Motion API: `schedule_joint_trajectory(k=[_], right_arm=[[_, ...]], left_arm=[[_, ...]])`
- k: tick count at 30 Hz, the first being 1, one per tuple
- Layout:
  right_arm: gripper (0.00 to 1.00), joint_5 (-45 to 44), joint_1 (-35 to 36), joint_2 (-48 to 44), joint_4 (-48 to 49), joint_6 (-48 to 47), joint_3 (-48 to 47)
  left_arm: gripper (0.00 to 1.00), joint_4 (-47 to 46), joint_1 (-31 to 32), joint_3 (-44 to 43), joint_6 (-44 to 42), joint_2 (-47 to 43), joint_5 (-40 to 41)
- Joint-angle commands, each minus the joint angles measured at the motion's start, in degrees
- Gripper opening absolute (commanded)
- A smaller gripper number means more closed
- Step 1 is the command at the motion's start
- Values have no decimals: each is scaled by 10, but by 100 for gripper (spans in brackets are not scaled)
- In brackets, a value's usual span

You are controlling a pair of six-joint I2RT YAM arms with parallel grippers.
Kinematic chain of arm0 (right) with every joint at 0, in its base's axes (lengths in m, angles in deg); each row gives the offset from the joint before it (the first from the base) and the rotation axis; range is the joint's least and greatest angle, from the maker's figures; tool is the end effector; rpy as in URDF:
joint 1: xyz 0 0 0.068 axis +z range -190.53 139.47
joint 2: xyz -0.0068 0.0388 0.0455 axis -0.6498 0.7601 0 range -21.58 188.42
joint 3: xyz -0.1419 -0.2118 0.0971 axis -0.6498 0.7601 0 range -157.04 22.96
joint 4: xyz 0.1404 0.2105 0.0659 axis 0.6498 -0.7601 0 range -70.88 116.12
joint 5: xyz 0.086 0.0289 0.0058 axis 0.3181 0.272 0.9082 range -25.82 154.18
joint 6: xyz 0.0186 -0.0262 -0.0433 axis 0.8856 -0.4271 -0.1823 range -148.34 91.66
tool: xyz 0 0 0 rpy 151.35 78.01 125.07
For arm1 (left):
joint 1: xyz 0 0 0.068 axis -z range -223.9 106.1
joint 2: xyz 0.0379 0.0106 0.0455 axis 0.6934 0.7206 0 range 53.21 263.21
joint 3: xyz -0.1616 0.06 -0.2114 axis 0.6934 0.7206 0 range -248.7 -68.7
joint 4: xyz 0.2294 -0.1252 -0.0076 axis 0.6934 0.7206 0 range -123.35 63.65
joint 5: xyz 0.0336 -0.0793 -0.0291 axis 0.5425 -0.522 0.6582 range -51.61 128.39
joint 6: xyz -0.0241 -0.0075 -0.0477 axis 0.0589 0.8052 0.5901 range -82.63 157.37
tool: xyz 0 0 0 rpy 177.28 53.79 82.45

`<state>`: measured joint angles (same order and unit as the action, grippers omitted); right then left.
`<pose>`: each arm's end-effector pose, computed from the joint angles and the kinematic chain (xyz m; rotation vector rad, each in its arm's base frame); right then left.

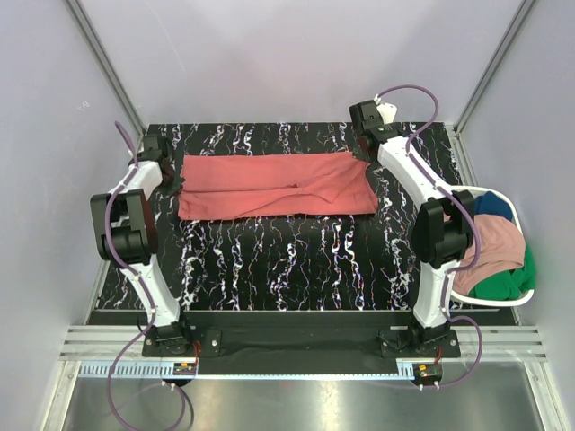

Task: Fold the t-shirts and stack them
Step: Fold the tshirt

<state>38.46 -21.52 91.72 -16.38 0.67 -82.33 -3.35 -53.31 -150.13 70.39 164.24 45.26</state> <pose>0.4237 0.1296 0.2994 0.3944 2.3109 -0.1459 0.4063 0.0718 0.1967 -0.9798 2.4072 0.0083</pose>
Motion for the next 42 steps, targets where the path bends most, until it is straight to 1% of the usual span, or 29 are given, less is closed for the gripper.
schedule_joint_trajectory(k=[1,7,9,10,11,12,13,15,16,17,19,20,21,22,24,25,27,30,32,33,38,42], right_arm=[[0,8,-12,19,-3,-12,-27],[0,22,-18,47,-1,-10,-44],[0,29,-20,64,-3,-10,-60],[2,34,-21,71,-8,-9,-71],[5,36,-22,80,-16,-9,-84],[10,37,-24,97,-39,-10,-116],[23,37,-23,104,-52,-11,-133],[33,44,-23,115,-85,-13,-164],[41,52,-23,112,-90,-13,-165],[44,56,-22,106,-94,-6,-161],[47,76,-23,77,-88,5,-129],[51,83,-22,68,-86,21,-116],[52,93,-21,46,-74,24,-85],[53,115,-20,34,-66,29,-69],[52,148,-18,4,-39,46,-14],[52,179,-17,-3,-29,52,5],[49,206,-12,-18,-9,69,50],[46,229,-9,-25,14,98,98],[45,254,-6,-31,32,124,123],[45,272,-4,-33,57,133,149],[46,262,22,-12,93,195,181],[47,261,24,1,124,228,200]], left_arm=[[0,2,4,-33,-7,10,36],[0,18,4,-55,-8,32,48],[9,24,4,-60,-7,38,54],[15,31,4,-67,-7,39,57],[34,40,4,-77,-5,41,57],[41,51,5,-87,-4,41,59],[47,63,6,-98,-4,32,67],[53,67,11,-99,-11,9,78],[54,70,14,-98,-15,-18,93],[54,73,18,-89,-24,-33,101],[54,54,27,-53,-31,-68,97],[54,40,31,-30,-37,-100,84],[53,25,33,28,-35,-117,72],[52,-5,33,55,-34,-130,48],[51,-32,35,123,-30,-151,26],[49,-47,35,138,-33,-153,7],[47,-54,36,159,-33,-150,-1],[45,-60,41,161,-33,-142,-16],[45,-58,48,166,-33,-143,-7],[45,-61,50,170,-33,-147,-2],[45,-64,53,190,-25,-143,38],[44,-84,55,203,-23,-141,40]])
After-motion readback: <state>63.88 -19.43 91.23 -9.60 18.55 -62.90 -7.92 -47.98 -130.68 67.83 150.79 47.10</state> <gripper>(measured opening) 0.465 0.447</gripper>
